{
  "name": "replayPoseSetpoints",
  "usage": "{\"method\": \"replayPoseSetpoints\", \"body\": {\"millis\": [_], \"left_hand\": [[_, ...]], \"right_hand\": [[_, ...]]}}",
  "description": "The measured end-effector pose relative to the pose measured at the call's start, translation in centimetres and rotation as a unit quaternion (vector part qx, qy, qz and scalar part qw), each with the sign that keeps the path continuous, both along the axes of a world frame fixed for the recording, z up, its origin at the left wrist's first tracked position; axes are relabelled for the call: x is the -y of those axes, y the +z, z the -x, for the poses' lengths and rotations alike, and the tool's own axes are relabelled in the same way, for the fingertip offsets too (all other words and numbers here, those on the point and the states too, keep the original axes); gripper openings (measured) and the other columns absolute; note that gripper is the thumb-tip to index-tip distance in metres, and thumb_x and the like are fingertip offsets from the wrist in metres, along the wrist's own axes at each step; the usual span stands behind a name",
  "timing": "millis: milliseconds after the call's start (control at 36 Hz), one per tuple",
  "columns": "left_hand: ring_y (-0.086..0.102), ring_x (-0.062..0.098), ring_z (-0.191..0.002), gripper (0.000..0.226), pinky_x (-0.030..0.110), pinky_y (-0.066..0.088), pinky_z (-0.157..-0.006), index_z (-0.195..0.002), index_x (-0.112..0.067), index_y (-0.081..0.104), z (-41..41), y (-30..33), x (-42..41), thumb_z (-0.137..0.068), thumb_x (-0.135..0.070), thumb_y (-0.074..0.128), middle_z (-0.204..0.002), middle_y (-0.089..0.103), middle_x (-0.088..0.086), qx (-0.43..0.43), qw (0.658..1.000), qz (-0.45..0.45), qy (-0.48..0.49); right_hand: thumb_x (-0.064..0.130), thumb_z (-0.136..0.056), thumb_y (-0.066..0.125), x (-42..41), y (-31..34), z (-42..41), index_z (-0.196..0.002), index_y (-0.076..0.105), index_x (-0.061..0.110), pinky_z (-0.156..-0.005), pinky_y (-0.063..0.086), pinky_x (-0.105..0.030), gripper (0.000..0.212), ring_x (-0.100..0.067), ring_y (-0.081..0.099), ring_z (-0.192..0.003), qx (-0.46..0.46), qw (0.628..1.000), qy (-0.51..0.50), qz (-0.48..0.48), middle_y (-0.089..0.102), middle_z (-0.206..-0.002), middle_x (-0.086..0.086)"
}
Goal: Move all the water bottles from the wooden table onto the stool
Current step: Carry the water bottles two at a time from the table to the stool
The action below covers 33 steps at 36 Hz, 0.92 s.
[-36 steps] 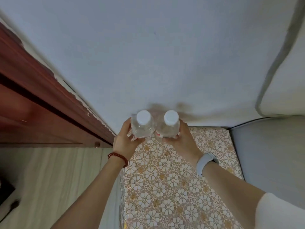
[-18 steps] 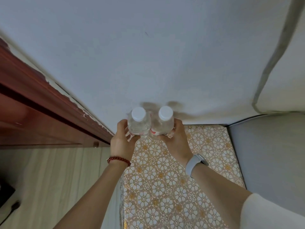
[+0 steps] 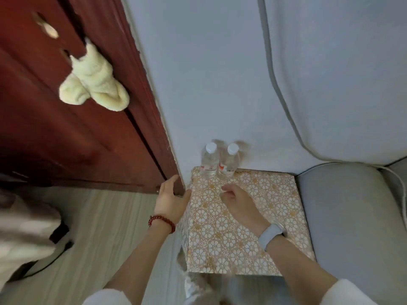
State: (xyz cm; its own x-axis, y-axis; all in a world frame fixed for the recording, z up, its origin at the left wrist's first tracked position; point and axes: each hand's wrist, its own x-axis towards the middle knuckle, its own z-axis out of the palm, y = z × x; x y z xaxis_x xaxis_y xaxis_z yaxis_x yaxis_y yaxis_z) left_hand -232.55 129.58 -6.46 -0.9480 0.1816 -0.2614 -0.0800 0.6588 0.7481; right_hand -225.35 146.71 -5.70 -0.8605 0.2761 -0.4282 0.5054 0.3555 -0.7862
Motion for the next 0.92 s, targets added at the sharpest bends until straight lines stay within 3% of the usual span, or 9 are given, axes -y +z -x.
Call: {"method": "replayPoseSetpoints", "body": {"millis": [194, 306, 361, 444, 611, 667, 833, 917], "left_hand": [[0.04, 0.026, -0.127, 0.047, 0.027, 0.031, -0.098, -0.13, -0.012, 0.046, -10.8, 7.6, 13.3, -0.088, -0.031, 0.055, -0.136, 0.046, 0.011, -0.022, 0.987, 0.109, 0.116], [0.053, 0.027, -0.114, 0.041, 0.033, 0.041, -0.094, -0.123, -0.014, 0.052, -19.7, 11.5, 21.0, -0.086, -0.03, 0.057, -0.124, 0.057, 0.01, -0.046, 0.956, 0.101, 0.272], [0.057, 0.025, -0.108, 0.037, 0.036, 0.046, -0.092, -0.119, -0.016, 0.054, -25.1, 12.9, 24.6, -0.086, -0.031, 0.057, -0.118, 0.061, 0.008, -0.046, 0.928, 0.079, 0.362], [0.059, 0.022, -0.103, 0.033, 0.035, 0.047, -0.091, -0.114, -0.016, 0.056, -33.4, 14.6, 29.9, -0.086, -0.032, 0.057, -0.112, 0.063, 0.006, -0.043, 0.877, 0.047, 0.476], [0.058, 0.021, -0.105, 0.031, 0.031, 0.044, -0.093, -0.114, -0.011, 0.056, -49.0, 17.8, 40.7, -0.087, -0.026, 0.056, -0.113, 0.063, 0.009, -0.069, 0.782, 0.057, 0.616], [0.057, 0.022, -0.106, 0.031, 0.034, 0.044, -0.094, -0.115, -0.01, 0.055, -54.8, 19.2, 44.6, -0.088, -0.026, 0.055, -0.113, 0.062, 0.01, -0.084, 0.752, 0.071, 0.65], [0.057, 0.021, -0.104, 0.035, 0.037, 0.048, -0.093, -0.117, -0.006, 0.055, -73.7, 21.3, 55.5, -0.087, -0.025, 0.057, -0.114, 0.061, 0.011, -0.132, 0.662, 0.093, 0.732], [0.057, 0.018, -0.098, 0.032, 0.029, 0.047, -0.087, -0.114, -0.007, 0.057, -82.2, 21.5, 59.0, -0.087, -0.025, 0.058, -0.111, 0.062, 0.011, -0.122, 0.629, 0.089, 0.763]], "right_hand": [[0.028, -0.094, 0.043, 10.3, 7.2, -5.3, -0.116, 0.056, 0.015, -0.067, 0.035, -0.01, 0.028, -0.003, 0.051, -0.093, -0.038, 0.984, 0.175, 0.005, 0.055, -0.102, 0.01], [0.024, -0.093, 0.047, 18.2, 10.5, -8.7, -0.108, 0.061, 0.015, -0.079, 0.046, -0.025, 0.022, -0.013, 0.059, -0.094, -0.06, 0.959, 0.277, 0.014, 0.065, -0.101, 0.0], [0.021, -0.092, 0.047, 23.1, 12.3, -10.9, -0.101, 0.061, 0.017, -0.077, 0.049, -0.031, 0.016, -0.021, 0.064, -0.09, -0.061, 0.938, 0.34, 0.022, 0.069, -0.093, -0.004], [0.02, -0.093, 0.047, 31.3, 15.0, -15.1, -0.092, 0.057, 0.018, -0.07, 0.047, -0.025, 0.01, -0.022, 0.065, -0.084, -0.049, 0.896, 0.44, 0.043, 0.069, -0.086, -0.005], [0.018, -0.093, 0.046, 46.8, 19.1, -26.3, -0.093, 0.059, 0.014, -0.081, 0.049, -0.034, 0.013, -0.02, 0.061, -0.086, -0.05, 0.798, 0.596, 0.07, 0.066, -0.086, -0.005], [0.019, -0.093, 0.046, 52.0, 20.1, -30.9, -0.097, 0.06, 0.011, -0.08, 0.047, -0.029, 0.017, -0.018, 0.061, -0.085, -0.063, 0.756, 0.649, 0.064, 0.067, -0.087, -0.003], [0.022, -0.092, 0.048, 67.9, 21.5, -47.0, -0.107, 0.061, 0.01, -0.086, 0.045, -0.03, 0.023, -0.022, 0.061, -0.099, -0.093, 0.64, 0.762, 0.041, 0.068, -0.104, -0.008], [0.019, -0.093, 0.048, 74.3, 21.9, -54.5, -0.112, 0.058, 0.007, -0.089, 0.044, -0.032, 0.025, -0.026, 0.059, -0.104, -0.115, 0.585, 0.801, 0.048, 0.065, -0.112, -0.013]]}}
